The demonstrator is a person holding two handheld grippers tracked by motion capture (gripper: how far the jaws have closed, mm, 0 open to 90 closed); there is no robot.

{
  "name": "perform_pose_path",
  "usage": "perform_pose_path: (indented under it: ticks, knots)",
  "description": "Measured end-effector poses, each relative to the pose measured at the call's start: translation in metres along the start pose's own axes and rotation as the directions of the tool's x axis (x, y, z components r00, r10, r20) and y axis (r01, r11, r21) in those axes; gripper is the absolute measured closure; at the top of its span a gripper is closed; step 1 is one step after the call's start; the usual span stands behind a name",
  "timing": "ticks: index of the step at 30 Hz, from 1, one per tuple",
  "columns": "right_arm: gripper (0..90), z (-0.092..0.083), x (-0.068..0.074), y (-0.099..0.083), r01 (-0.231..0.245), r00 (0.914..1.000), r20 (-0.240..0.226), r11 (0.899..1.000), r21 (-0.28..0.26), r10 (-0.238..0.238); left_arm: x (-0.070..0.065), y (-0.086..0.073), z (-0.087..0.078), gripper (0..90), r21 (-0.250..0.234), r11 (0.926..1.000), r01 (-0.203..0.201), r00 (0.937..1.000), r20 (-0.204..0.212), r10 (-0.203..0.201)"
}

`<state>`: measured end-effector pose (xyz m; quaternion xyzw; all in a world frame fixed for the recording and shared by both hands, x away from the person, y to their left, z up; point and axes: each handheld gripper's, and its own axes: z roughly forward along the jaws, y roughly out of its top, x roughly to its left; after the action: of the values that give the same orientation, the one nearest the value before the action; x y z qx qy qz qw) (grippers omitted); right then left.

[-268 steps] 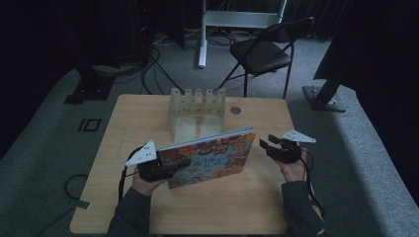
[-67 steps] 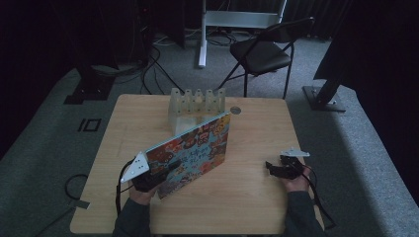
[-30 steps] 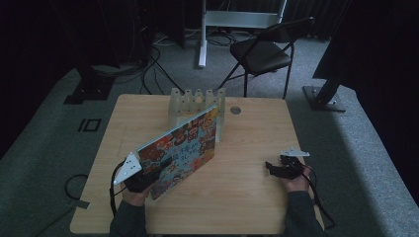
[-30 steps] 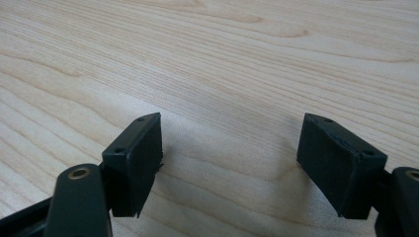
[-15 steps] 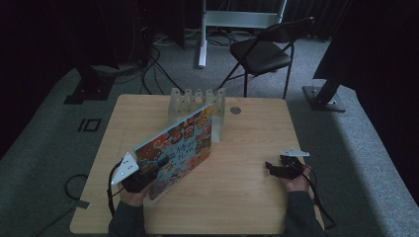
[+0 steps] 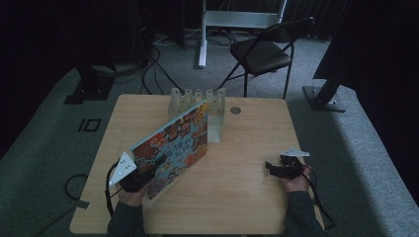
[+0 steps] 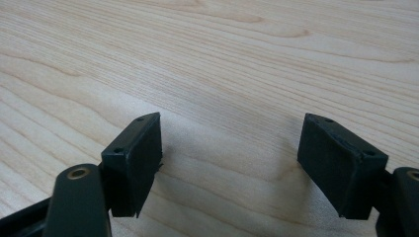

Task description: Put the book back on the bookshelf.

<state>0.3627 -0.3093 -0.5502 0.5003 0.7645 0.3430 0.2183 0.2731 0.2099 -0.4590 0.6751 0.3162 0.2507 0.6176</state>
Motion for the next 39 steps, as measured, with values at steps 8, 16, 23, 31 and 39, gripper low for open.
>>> perform_pose_path:
  ticks: [8,16,23,31,39]
  knots:
    - [24.8,0.0000,0.0000,0.0000,0.000,1.0000,0.000,1.000,0.000,0.000,0.0000,0.0018,-0.0008,81.1,-0.005,1.0000,-0.008,0.9994,-0.033,0.008]
    - [24.7,0.0000,0.0000,0.0000,0.000,1.0000,-0.001,1.000,0.000,0.000,0.0013,0.0036,-0.0017,81.1,-0.010,0.9999,-0.005,0.9974,-0.072,0.005]
    - [24.7,0.0001,-0.0001,0.0000,0.000,1.0000,-0.001,1.000,0.000,0.000,0.0031,0.0047,-0.0001,81.0,-0.008,1.0000,-0.003,0.9962,-0.087,0.002]
    - [24.7,0.0001,-0.0001,0.0001,0.000,1.0000,-0.001,1.000,0.000,0.000,0.0058,0.0059,0.0023,81.0,-0.012,0.9999,0.005,0.9936,-0.112,-0.007]
    - [24.5,0.0001,-0.0001,0.0001,0.002,1.0000,-0.001,1.000,0.000,-0.002,0.0092,0.0052,0.0032,81.0,-0.015,0.9998,0.017,0.9911,-0.132,-0.019]
